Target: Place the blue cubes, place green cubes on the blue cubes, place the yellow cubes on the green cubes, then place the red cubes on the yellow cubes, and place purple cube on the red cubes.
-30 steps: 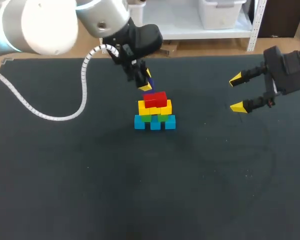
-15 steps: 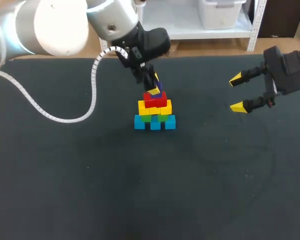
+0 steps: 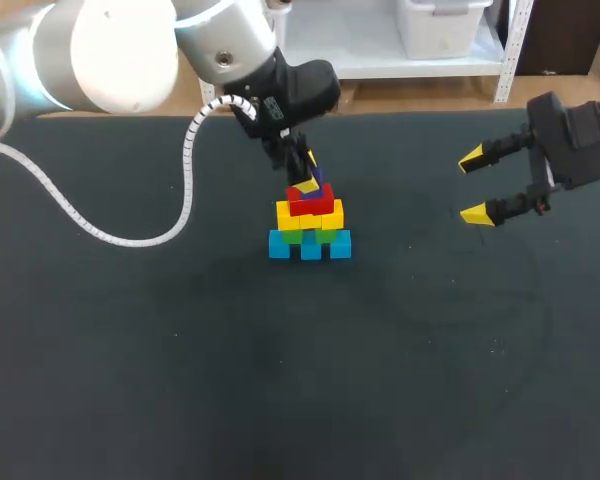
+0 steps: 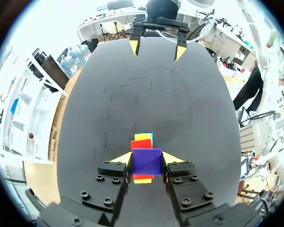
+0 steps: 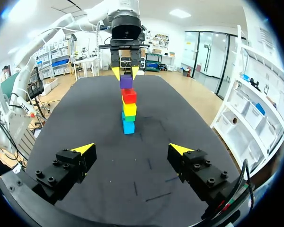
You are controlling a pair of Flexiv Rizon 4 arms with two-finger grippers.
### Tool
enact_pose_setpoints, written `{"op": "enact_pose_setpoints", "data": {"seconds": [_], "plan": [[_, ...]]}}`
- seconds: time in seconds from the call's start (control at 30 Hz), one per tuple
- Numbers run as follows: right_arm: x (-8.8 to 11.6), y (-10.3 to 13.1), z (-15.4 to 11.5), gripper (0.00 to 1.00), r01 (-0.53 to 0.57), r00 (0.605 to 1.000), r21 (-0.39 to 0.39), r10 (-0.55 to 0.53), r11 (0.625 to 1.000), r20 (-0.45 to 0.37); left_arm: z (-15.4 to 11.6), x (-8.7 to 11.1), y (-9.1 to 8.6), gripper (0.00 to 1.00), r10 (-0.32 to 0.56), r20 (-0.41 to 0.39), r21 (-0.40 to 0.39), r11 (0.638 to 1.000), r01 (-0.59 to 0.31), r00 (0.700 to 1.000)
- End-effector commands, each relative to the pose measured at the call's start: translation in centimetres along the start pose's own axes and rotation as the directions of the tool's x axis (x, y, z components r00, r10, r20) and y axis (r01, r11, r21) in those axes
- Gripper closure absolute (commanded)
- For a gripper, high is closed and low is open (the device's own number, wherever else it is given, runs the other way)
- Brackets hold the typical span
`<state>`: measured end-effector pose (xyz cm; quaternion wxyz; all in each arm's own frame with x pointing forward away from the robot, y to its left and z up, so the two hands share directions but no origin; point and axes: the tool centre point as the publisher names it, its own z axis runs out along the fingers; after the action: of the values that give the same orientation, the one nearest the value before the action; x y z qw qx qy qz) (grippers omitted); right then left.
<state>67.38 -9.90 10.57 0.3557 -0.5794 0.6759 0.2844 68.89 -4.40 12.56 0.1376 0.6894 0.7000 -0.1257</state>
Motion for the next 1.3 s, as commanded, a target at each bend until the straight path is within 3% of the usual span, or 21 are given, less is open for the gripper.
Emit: {"op": "enact_pose_setpoints", "data": {"seconds": [0.03, 0.13, 0.3, 0.43, 0.53, 1.3], "plan": [[0.05, -0.06, 0.08, 0.0, 0.001, 1.0, 0.0, -0.001, 1.0, 0.002, 0.04, -0.1, 0.36, 1.0, 0.0, -0.004, 0.01, 1.0, 0.0, 1.0], [0.05, -0.06, 0.08, 0.0, 0.001, 1.0, 0.0, -0.001, 1.0, 0.002, 0.07, -0.04, 0.44, 0.88, 0.0, -0.002, 0.014, 1.0, 0.0, 1.0], [0.05, -0.06, 0.08, 0.0, 0.001, 1.0, 0.0, -0.001, 1.0, 0.002, 0.08, 0.08, 0.61, 0.93, -0.002, -0.001, 0.014, 1.0, 0.002, 1.0], [0.05, -0.06, 0.08, 0.0, 0.001, 1.0, 0.0, -0.001, 1.0, 0.002, 0.1, 0.06, 0.71, 0.87, -0.001, 0.002, 0.017, 1.0, 0.001, 1.0], [0.05, -0.06, 0.08, 0.0, 0.001, 1.0, 0.0, -0.001, 1.0, 0.002, 0.14, 0.01, 0.72, 0.77, 0.0, 0.005, 0.02, 1.0, -0.001, 1.0], [0.05, -0.06, 0.08, 0.0, 0.001, 1.0, 0.0, -0.001, 1.0, 0.002, 0.24, 0.06, 0.82, 0.55, -0.003, 0.009, 0.028, 1.0, 0.002, 1.0]]}}
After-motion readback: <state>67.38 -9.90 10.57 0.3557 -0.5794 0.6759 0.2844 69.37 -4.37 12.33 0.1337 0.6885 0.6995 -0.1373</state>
